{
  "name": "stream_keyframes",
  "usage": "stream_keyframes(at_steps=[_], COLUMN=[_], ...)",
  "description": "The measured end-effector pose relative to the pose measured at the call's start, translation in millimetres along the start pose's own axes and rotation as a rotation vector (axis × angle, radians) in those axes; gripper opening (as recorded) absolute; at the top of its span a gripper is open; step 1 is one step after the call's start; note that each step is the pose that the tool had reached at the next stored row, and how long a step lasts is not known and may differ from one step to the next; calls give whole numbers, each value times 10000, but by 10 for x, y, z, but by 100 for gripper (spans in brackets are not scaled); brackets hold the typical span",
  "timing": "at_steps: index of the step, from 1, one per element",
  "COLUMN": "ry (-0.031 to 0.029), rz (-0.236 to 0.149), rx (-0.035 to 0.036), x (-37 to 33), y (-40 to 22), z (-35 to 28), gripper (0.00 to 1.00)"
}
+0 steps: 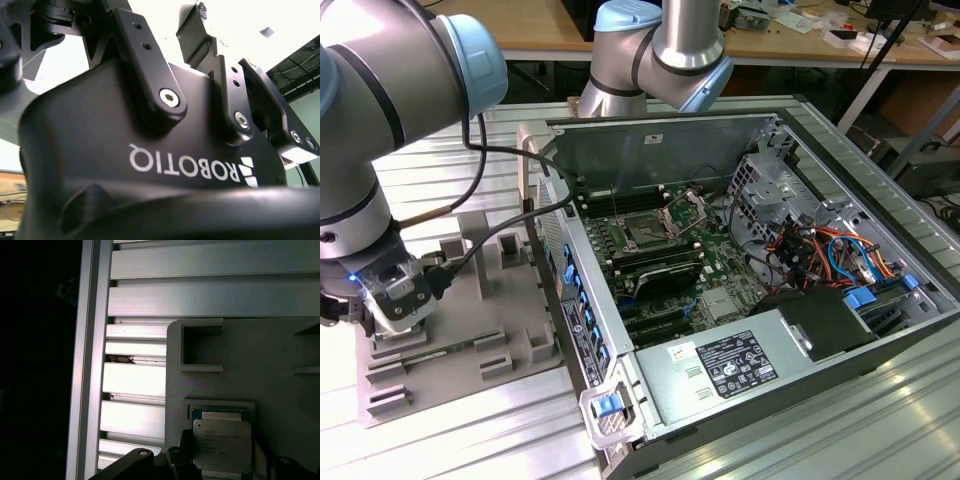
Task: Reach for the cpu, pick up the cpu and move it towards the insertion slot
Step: 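Pick up the cpu and move it towards the insertion slot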
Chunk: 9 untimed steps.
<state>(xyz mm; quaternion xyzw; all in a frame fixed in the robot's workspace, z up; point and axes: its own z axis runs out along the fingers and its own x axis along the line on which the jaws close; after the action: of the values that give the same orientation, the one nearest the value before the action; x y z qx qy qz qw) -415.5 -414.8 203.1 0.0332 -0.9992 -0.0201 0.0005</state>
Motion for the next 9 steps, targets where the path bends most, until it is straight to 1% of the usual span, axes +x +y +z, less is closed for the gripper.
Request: stream_keyframes(at_steps=[9], ry=[0], rz=[0], rx=[0], x=[0], y=[1], z=[-26], gripper=[55])
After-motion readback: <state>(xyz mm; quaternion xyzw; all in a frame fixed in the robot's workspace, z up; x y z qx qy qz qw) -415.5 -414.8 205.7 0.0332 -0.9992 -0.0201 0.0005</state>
